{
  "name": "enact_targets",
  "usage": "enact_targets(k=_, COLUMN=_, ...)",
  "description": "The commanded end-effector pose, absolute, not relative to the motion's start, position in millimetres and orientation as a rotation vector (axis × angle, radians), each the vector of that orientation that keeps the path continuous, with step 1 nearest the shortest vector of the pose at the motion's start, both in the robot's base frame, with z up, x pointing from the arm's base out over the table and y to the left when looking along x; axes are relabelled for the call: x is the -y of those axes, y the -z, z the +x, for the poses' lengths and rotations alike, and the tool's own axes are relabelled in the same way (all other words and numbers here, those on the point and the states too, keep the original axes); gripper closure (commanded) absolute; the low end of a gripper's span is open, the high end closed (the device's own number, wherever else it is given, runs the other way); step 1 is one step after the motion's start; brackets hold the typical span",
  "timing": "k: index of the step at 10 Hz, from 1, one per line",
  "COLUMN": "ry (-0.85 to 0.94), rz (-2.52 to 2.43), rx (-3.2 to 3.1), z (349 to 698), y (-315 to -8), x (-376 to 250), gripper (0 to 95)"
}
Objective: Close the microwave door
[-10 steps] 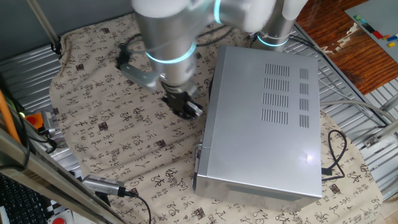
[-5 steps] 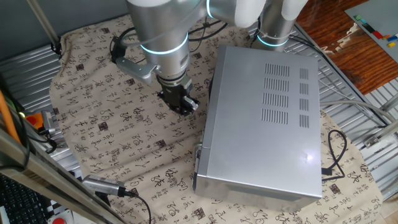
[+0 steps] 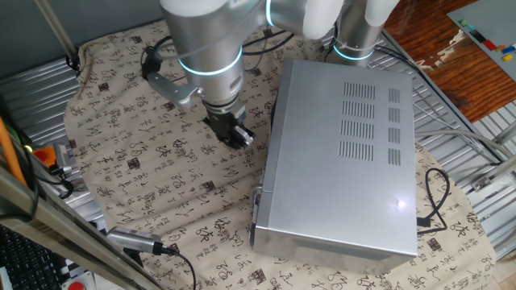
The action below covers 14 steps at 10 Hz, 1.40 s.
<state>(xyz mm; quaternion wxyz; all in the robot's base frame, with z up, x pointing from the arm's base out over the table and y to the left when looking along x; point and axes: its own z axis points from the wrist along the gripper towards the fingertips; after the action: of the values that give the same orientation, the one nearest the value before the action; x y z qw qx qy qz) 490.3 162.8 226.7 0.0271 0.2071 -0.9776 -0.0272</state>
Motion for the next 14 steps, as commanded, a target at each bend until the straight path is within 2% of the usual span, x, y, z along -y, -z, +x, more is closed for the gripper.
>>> enact_targets(k=1, ry=0.108, rz=0.886, rx=2.971, z=496.4, y=-211.1, x=-95.2, gripper=95.0)
enact_targets(k=3, ry=0.108, rz=0.932, rx=2.956, z=495.8, y=-207.5, x=-72.5, gripper=95.0)
enact_targets(k=6, ry=0.107, rz=0.972, rx=2.955, z=493.8, y=-205.6, x=-71.6, gripper=95.0)
enact_targets(k=12, ry=0.042, rz=0.725, rx=3.017, z=494.6, y=-202.1, x=-67.6, gripper=95.0)
enact_targets(k=14, ry=0.048, rz=0.761, rx=3.008, z=496.2, y=-194.6, x=-41.6, gripper=95.0)
